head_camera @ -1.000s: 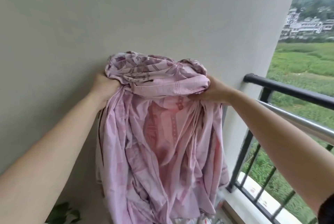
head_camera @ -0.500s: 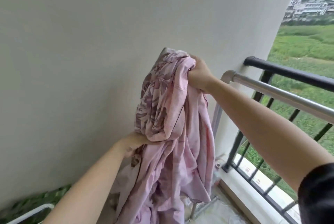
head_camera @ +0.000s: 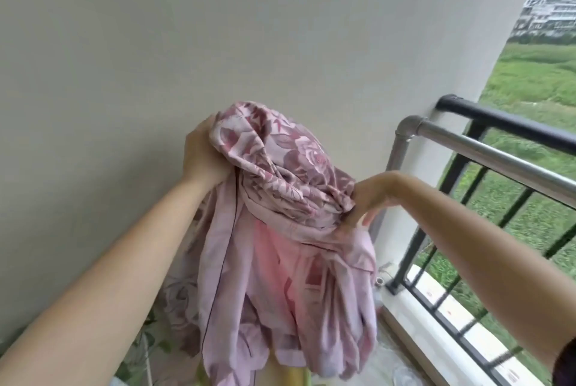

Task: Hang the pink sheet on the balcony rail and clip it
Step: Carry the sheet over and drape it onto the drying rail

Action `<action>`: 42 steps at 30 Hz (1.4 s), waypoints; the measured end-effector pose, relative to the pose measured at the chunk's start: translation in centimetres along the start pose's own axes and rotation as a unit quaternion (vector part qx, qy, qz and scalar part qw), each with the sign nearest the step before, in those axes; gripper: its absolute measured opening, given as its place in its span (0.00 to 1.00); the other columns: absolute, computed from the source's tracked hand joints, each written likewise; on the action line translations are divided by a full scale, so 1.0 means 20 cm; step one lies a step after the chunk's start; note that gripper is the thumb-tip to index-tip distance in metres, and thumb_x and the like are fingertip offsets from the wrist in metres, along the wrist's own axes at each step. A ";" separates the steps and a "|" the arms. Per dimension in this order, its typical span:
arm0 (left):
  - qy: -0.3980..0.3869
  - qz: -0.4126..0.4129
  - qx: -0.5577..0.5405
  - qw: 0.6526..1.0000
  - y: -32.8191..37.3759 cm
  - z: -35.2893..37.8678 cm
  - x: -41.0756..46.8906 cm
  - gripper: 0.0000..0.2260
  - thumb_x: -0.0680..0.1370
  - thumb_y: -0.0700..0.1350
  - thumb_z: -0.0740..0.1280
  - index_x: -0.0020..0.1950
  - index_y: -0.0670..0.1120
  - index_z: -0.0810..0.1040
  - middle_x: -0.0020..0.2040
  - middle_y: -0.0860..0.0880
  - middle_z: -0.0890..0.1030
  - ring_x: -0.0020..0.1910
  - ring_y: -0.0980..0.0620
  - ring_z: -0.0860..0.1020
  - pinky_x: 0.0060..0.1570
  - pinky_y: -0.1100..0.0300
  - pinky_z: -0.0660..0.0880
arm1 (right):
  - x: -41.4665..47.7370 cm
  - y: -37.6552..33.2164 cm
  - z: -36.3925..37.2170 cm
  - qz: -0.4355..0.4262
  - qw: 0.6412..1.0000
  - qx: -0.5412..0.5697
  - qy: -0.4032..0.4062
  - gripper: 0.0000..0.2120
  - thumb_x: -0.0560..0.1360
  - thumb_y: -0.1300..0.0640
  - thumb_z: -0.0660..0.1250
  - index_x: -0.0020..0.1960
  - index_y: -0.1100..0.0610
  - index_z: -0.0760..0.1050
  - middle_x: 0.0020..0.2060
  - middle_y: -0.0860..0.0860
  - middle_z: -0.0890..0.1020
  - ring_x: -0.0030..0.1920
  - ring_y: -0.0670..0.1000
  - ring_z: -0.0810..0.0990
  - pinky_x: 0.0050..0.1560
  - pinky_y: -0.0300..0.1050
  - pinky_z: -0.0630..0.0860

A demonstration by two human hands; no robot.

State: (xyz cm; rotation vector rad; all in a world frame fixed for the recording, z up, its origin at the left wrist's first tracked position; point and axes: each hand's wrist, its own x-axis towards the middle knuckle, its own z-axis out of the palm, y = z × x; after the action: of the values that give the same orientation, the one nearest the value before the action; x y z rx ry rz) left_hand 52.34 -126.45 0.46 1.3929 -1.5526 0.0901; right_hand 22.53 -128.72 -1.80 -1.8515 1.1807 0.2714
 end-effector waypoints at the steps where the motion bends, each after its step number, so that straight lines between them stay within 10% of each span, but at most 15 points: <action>1: 0.022 0.039 -0.038 0.998 0.09 -0.03 0.02 0.19 0.67 0.60 0.65 0.44 0.46 0.78 0.40 0.47 0.81 0.38 0.53 0.77 0.40 0.63 0.68 | 0.05 -0.03 0.04 -0.055 0.998 0.005 0.035 0.34 0.64 0.56 0.82 0.65 0.44 0.71 0.59 0.38 0.79 0.66 0.46 0.74 0.69 0.44 0.70; 6: -0.014 0.077 -0.188 0.979 0.30 -0.12 0.12 0.10 0.71 0.43 0.69 0.40 0.38 0.72 0.41 0.38 0.80 0.43 0.40 0.78 0.43 0.44 0.74 | 0.21 -0.17 0.21 -0.254 0.941 0.216 0.052 0.34 0.65 0.65 0.80 0.66 0.45 0.72 0.60 0.43 0.82 0.62 0.44 0.79 0.59 0.36 0.76; 11: -0.111 0.070 -0.082 0.988 0.12 -0.22 0.12 0.12 0.67 0.51 0.65 0.40 0.44 0.69 0.37 0.52 0.74 0.38 0.54 0.70 0.38 0.60 0.69 | 0.19 -0.16 0.06 -0.151 0.971 -0.029 0.184 0.21 0.66 0.53 0.80 0.56 0.43 0.80 0.52 0.40 0.83 0.53 0.43 0.81 0.56 0.36 0.75; 15: -0.228 -0.062 -0.056 0.970 -0.11 -0.18 -0.03 0.27 0.63 0.46 0.80 0.53 0.53 0.67 0.47 0.55 0.77 0.46 0.55 0.76 0.47 0.67 0.72 | 0.11 -0.12 -0.14 -0.021 0.915 -0.152 0.374 0.06 0.66 0.54 0.72 0.38 0.55 0.77 0.37 0.52 0.81 0.43 0.58 0.81 0.41 0.47 0.78; 18: -0.381 -0.206 -0.208 0.877 -0.21 -0.12 -0.17 0.42 0.56 0.44 0.84 0.67 0.45 0.71 0.60 0.48 0.80 0.60 0.52 0.78 0.64 0.56 0.72 | 0.06 -0.16 -0.21 -0.029 0.885 -0.143 0.442 0.05 0.65 0.60 0.67 0.34 0.56 0.71 0.30 0.51 0.76 0.37 0.58 0.77 0.32 0.43 0.71; 21: -0.481 -0.298 -0.307 0.765 -0.23 -0.03 -0.33 0.31 0.59 0.45 0.84 0.61 0.47 0.81 0.59 0.46 0.82 0.61 0.49 0.79 0.56 0.58 0.78 | 0.04 -0.20 -0.20 -0.082 0.863 -0.110 0.486 0.05 0.64 0.64 0.64 0.39 0.60 0.76 0.30 0.49 0.77 0.35 0.54 0.76 0.28 0.40 0.67; 24: -0.458 -0.332 -0.367 0.739 -0.21 0.11 -0.47 0.34 0.58 0.43 0.84 0.62 0.47 0.80 0.60 0.45 0.82 0.60 0.48 0.80 0.53 0.58 0.79 | 0.00 -0.22 -0.18 -0.130 0.851 -0.065 0.505 0.08 0.64 0.67 0.62 0.40 0.62 0.77 0.32 0.54 0.81 0.34 0.54 0.76 0.29 0.41 0.69; 31: -0.455 -0.287 -0.356 0.764 -0.07 0.37 -0.57 0.31 0.62 0.44 0.83 0.64 0.49 0.79 0.60 0.50 0.82 0.60 0.52 0.79 0.60 0.58 0.75 | -0.12 -0.20 -0.25 -0.222 0.859 0.056 0.458 0.09 0.71 0.68 0.64 0.45 0.59 0.81 0.41 0.56 0.85 0.41 0.50 0.81 0.41 0.45 0.78; 35: -0.455 -0.228 -0.198 0.838 -0.04 0.33 -0.48 0.29 0.62 0.46 0.83 0.61 0.51 0.79 0.58 0.56 0.82 0.57 0.59 0.79 0.58 0.64 0.75 | -0.18 -0.15 -0.36 -0.143 0.878 -0.143 0.433 0.09 0.69 0.69 0.65 0.47 0.60 0.79 0.40 0.53 0.83 0.44 0.54 0.81 0.45 0.50 0.79; 42: -0.237 -0.168 0.119 0.949 -0.10 -0.01 -0.03 0.14 0.72 0.34 0.72 0.56 0.33 0.78 0.53 0.33 0.81 0.54 0.35 0.79 0.50 0.53 0.75 | -0.06 -0.15 -0.40 0.066 0.872 -0.392 0.287 0.12 0.65 0.49 0.74 0.36 0.53 0.73 0.33 0.49 0.78 0.34 0.49 0.77 0.31 0.41 0.72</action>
State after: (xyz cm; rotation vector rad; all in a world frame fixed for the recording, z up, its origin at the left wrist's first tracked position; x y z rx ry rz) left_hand 53.89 -126.59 -0.91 1.9585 -1.6989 -0.2964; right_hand 22.11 -133.70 5.21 -2.6806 1.7846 0.3172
